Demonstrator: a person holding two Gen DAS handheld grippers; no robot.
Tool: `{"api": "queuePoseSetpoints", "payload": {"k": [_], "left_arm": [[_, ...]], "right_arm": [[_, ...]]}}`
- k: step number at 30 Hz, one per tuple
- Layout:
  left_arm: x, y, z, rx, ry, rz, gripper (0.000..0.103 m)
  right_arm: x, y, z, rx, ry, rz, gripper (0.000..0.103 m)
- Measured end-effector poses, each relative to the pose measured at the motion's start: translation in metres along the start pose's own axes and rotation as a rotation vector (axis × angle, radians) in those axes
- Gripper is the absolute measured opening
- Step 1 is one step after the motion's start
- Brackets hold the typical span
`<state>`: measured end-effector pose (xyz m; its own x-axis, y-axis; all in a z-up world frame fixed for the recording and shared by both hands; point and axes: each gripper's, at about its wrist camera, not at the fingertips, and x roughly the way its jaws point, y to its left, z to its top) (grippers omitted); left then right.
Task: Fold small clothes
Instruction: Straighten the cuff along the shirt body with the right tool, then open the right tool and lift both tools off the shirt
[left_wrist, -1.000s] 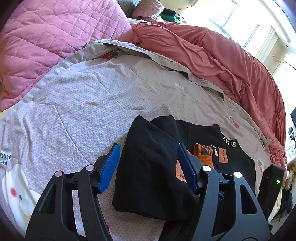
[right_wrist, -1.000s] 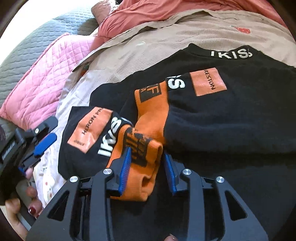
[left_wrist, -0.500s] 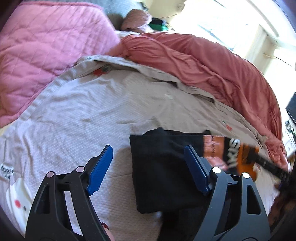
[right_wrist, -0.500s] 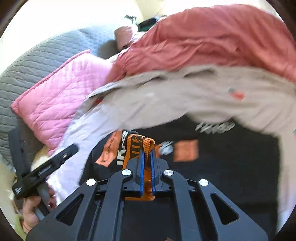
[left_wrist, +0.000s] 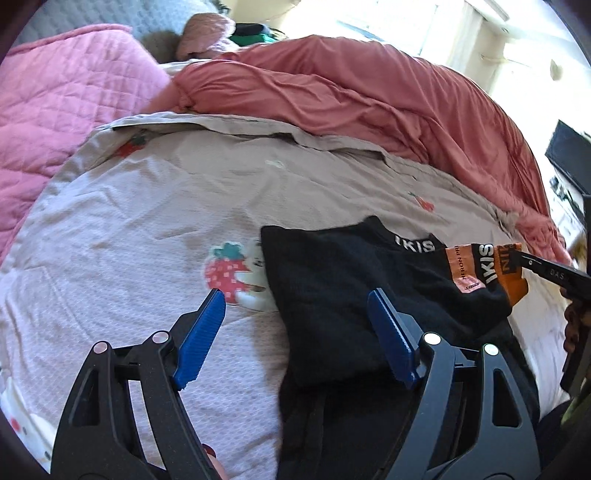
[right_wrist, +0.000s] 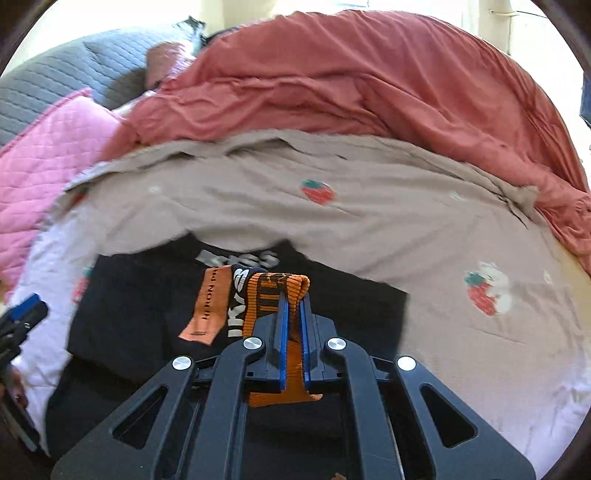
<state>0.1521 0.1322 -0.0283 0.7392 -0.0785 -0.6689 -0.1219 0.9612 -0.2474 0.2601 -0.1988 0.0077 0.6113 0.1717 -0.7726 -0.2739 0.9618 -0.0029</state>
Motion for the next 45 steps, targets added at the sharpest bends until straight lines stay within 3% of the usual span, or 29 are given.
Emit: {"api": "queuePoseSetpoints", "payload": {"k": [10, 13, 16, 19, 23, 27, 30, 34, 36, 39, 42, 45], "left_arm": [[0.031, -0.045, -0.008, 0.157, 0.034, -0.035, 0.072], [0.047, -0.053, -0.015, 0.194, 0.123, -0.033, 0.072], [0.064, -0.052, -0.027, 0.202, 0.220, -0.025, 0.072], [0.063, -0.050, -0.026, 0.191, 0.223, -0.033, 0.072], [0.062, -0.048, -0.026, 0.182, 0.222, -0.033, 0.072], [0.041, -0.053, -0.013, 0.166, 0.116, -0.047, 0.072], [0.029, -0.062, -0.012, 0.212, 0.039, -0.039, 0.072], [0.038, -0.072, -0.019, 0.259, 0.081, -0.062, 0.072], [0.048, -0.074, -0.025, 0.271, 0.143, -0.076, 0.072], [0.068, -0.071, -0.035, 0.295, 0.243, -0.010, 0.074], [0.069, -0.067, -0.034, 0.267, 0.259, -0.026, 0.074], [0.069, -0.066, -0.035, 0.264, 0.263, -0.027, 0.074]], "right_arm": [[0.037, -0.012, -0.026, -0.004, 0.089, -0.080, 0.005], [0.052, -0.013, -0.032, -0.004, 0.117, -0.109, 0.006], [0.064, -0.014, -0.036, -0.008, 0.133, -0.147, 0.007], [0.073, -0.017, -0.039, -0.037, 0.145, -0.217, 0.008], [0.063, -0.023, -0.038, -0.017, 0.119, -0.228, 0.008], [0.030, -0.015, -0.036, -0.010, 0.027, -0.143, 0.011], [0.017, 0.005, -0.041, -0.050, 0.002, -0.048, 0.017], [0.024, 0.029, -0.046, -0.057, 0.041, 0.053, 0.019], [0.029, 0.036, -0.049, -0.047, 0.065, 0.072, 0.019], [0.040, 0.039, -0.055, -0.043, 0.101, 0.059, 0.019], [0.052, 0.029, -0.063, -0.008, 0.160, 0.041, 0.011], [0.052, 0.025, -0.066, -0.014, 0.152, 0.038, 0.004]]}}
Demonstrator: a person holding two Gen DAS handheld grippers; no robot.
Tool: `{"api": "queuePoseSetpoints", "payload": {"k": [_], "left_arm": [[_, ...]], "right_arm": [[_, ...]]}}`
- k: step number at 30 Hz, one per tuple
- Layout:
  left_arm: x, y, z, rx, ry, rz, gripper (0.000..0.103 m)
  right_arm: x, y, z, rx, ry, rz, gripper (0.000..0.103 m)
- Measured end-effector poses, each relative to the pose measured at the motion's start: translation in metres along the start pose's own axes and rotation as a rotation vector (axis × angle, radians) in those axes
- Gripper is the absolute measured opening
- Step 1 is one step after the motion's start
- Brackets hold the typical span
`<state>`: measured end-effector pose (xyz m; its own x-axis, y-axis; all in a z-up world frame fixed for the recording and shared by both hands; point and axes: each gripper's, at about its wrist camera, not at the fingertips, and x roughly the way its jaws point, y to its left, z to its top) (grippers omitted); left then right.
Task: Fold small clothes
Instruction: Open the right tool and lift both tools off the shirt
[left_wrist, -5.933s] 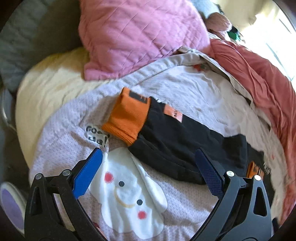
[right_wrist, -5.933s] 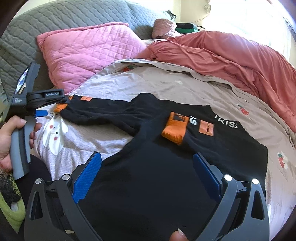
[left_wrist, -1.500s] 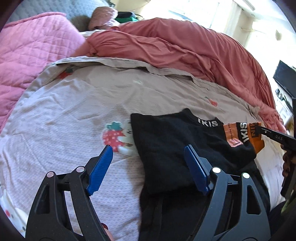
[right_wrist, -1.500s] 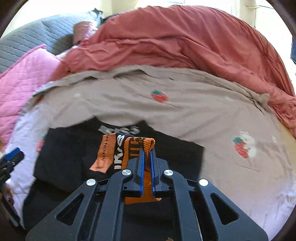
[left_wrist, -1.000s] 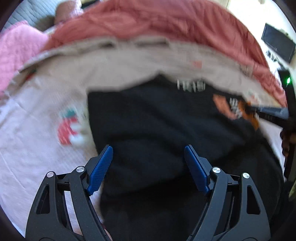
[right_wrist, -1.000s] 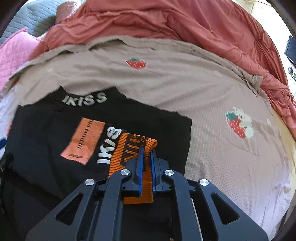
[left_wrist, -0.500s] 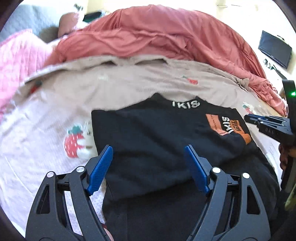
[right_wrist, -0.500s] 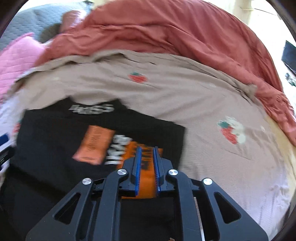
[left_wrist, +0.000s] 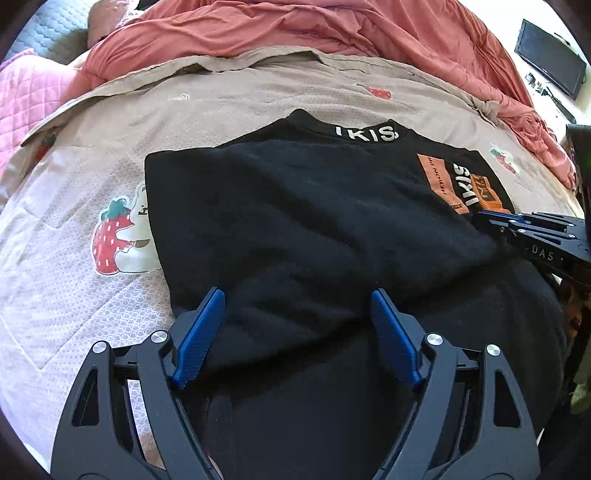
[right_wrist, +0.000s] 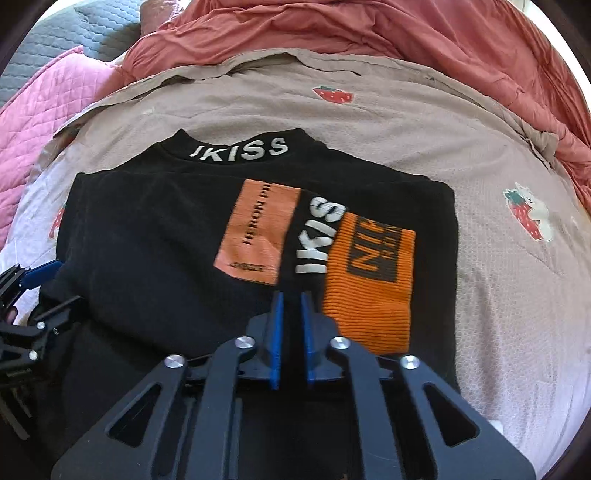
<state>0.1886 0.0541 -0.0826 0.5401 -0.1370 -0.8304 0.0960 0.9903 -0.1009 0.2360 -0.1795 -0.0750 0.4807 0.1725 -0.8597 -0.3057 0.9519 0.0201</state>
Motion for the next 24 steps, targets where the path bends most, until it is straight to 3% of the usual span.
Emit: {"api": "queuePoseSetpoints", "payload": {"k": [7, 13, 19, 24], "left_arm": [[-0.006, 0.001, 0.001, -0.018, -0.003, -0.009, 0.074], [-0.023, 0.004, 0.009, -0.069, -0.050, -0.046, 0.073], [-0.040, 0.001, 0.012, -0.049, -0.113, -0.046, 0.073], [-0.015, -0.006, 0.005, 0.003, -0.029, -0.022, 0.073]], "right_arm": [[-0.008, 0.002, -0.002, 0.030, -0.004, 0.004, 0.009], [-0.034, 0.008, -0.005, 0.030, -0.055, 0.028, 0.042], [-0.043, 0.014, -0.009, 0.016, -0.074, 0.043, 0.052], [-0.027, 0.020, -0.010, 0.039, -0.003, 0.034, 0.054]]}}
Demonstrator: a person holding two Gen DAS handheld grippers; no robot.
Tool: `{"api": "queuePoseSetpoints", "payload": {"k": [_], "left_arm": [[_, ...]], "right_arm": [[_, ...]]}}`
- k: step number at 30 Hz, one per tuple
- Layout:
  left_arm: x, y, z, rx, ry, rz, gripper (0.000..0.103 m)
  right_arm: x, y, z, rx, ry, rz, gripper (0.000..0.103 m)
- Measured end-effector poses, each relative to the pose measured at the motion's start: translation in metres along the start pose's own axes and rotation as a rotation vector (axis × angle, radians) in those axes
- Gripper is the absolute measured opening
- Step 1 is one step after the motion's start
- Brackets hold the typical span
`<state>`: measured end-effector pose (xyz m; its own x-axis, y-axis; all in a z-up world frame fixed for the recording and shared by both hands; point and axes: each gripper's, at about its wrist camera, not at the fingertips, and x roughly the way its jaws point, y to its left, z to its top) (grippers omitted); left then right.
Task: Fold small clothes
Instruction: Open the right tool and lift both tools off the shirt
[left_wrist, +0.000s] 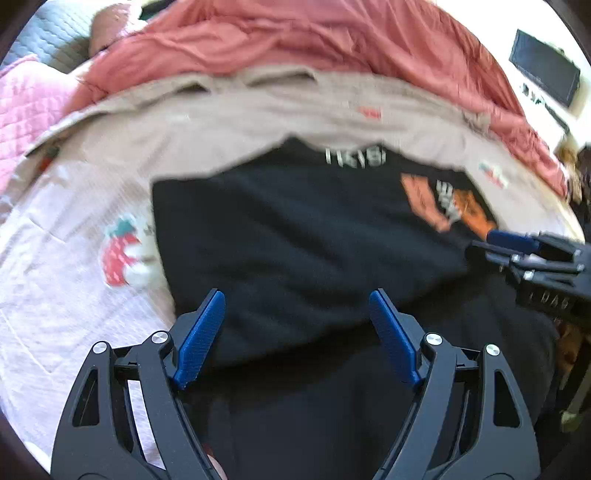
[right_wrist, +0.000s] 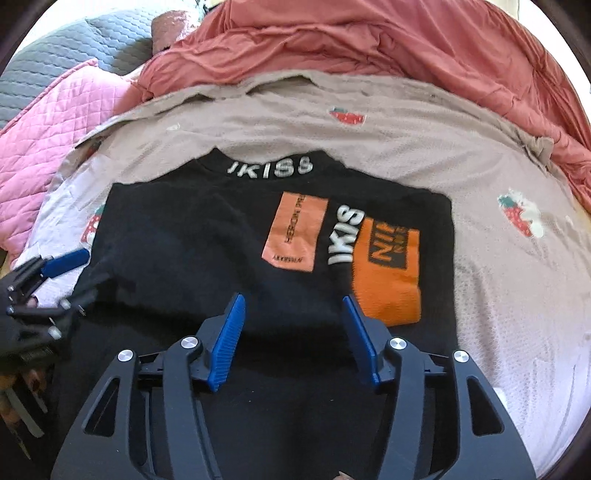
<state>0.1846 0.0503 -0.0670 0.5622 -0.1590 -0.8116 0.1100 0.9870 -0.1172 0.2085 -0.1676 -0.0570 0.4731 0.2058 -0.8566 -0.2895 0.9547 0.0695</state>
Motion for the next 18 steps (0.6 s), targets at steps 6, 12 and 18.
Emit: {"api": "queuePoseSetpoints", "payload": {"k": [6, 12, 18], "left_arm": [[0.004, -0.003, -0.004, 0.026, 0.017, 0.030, 0.073], [-0.007, -0.002, 0.001, -0.005, 0.003, -0.004, 0.073], [-0.020, -0.008, 0.003, 0.031, -0.028, 0.049, 0.086]], "right_arm": [[0.009, 0.005, -0.004, 0.024, 0.045, -0.016, 0.058], [-0.007, 0.001, -0.007, 0.054, 0.020, 0.004, 0.078], [-0.022, -0.004, -0.014, 0.085, -0.004, 0.032, 0.086]]}}
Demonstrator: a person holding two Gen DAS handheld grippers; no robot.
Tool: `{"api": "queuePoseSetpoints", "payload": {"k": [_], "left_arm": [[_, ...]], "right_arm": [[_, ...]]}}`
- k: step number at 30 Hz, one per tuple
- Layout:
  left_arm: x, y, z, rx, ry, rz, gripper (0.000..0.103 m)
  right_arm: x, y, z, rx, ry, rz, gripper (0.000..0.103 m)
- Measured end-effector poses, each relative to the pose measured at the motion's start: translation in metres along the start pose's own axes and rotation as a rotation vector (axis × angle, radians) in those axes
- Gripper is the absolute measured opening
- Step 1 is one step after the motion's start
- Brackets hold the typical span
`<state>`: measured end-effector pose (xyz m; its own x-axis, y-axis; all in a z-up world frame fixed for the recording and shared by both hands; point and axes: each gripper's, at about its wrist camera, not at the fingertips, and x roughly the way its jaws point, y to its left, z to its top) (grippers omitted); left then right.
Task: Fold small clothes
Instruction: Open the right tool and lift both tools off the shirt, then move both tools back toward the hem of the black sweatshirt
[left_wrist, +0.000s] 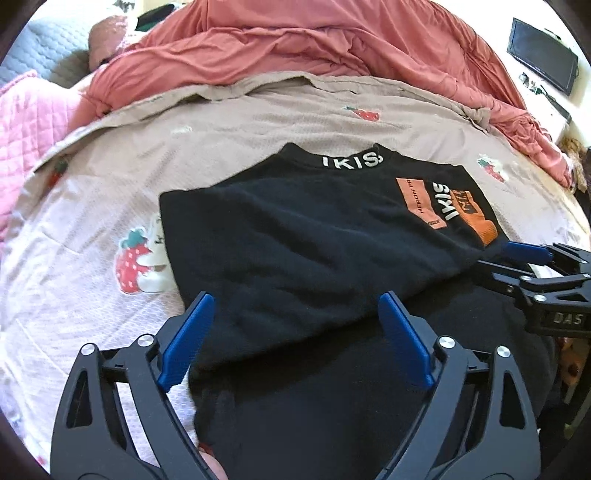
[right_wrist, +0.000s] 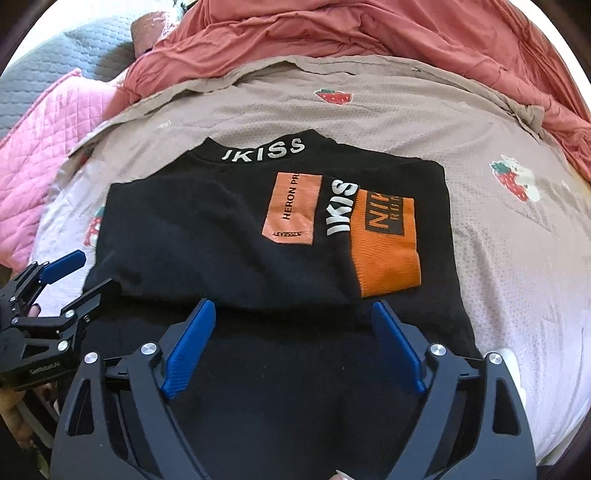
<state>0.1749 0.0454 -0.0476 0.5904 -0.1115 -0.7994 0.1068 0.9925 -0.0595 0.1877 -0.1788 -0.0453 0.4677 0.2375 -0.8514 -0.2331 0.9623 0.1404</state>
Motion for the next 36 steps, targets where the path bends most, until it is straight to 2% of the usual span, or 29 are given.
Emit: {"api": "queuePoseSetpoints", "payload": {"k": [2, 3, 13, 19, 23, 26, 32, 36], "left_arm": [[-0.003, 0.002, 0.001, -0.008, -0.002, 0.003, 0.091], [-0.004, 0.003, 0.001, -0.012, -0.005, 0.001, 0.093], [-0.022, 0.012, 0.000, -0.038, -0.045, 0.012, 0.093], [-0.034, 0.019, -0.010, -0.081, -0.044, -0.020, 0.093], [-0.043, 0.023, -0.015, -0.106, -0.052, 0.005, 0.093], [-0.048, 0.027, -0.017, -0.139, -0.060, -0.005, 0.093], [-0.059, 0.031, -0.022, -0.166, -0.083, 0.059, 0.093], [-0.073, 0.034, -0.028, -0.200, -0.111, 0.065, 0.093]], "right_arm": [[-0.004, 0.000, -0.003, 0.002, -0.009, -0.002, 0.094], [-0.007, -0.001, -0.003, 0.000, -0.018, -0.004, 0.094], [-0.030, 0.002, -0.005, -0.011, -0.074, -0.002, 0.098], [-0.043, 0.004, -0.007, -0.011, -0.091, 0.006, 0.098], [-0.056, 0.004, -0.009, -0.022, -0.114, 0.012, 0.098], [-0.066, 0.003, -0.010, -0.015, -0.128, 0.013, 0.098], [-0.089, 0.001, -0.015, -0.025, -0.177, 0.032, 0.098], [-0.100, 0.000, -0.017, -0.030, -0.198, 0.039, 0.098]]}}
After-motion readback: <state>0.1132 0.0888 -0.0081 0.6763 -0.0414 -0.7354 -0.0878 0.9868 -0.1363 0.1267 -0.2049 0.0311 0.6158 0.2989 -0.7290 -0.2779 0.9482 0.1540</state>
